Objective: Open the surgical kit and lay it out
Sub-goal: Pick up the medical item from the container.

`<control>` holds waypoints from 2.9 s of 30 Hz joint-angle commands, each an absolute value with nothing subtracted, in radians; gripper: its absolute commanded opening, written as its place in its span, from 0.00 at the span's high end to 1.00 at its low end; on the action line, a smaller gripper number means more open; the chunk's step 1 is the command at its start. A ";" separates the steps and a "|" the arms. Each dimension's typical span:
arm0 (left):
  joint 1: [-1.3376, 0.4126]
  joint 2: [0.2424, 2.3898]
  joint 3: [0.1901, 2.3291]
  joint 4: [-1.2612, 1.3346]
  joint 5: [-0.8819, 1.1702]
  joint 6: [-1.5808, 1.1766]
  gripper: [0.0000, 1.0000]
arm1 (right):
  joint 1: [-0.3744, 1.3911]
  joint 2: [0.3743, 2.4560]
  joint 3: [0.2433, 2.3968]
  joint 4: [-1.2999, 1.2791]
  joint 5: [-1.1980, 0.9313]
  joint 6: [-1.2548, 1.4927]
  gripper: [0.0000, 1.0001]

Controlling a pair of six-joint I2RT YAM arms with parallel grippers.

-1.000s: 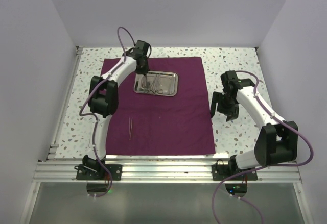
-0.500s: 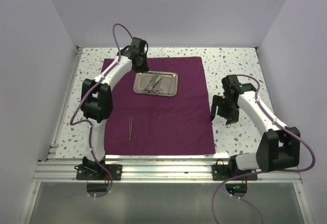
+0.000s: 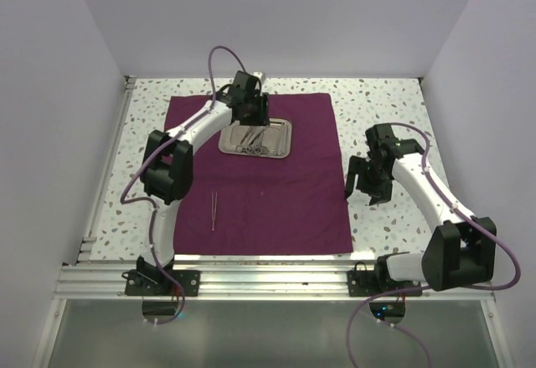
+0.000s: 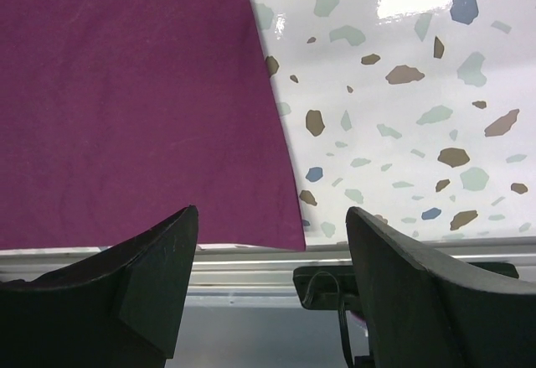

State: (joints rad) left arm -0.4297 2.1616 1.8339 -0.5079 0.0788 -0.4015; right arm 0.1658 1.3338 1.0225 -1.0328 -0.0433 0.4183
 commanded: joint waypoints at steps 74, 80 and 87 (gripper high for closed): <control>-0.417 2.300 2.109 -0.474 -0.049 -0.261 1.00 | 0.170 1.463 1.085 -0.997 -0.037 0.449 0.25; -0.407 2.174 2.100 -0.515 -0.060 -0.298 1.00 | 0.169 1.442 1.085 -0.989 -0.075 0.449 0.25; -0.407 1.923 1.901 -0.568 -0.106 -0.310 1.00 | 0.169 1.395 1.083 -0.979 -0.115 0.451 0.25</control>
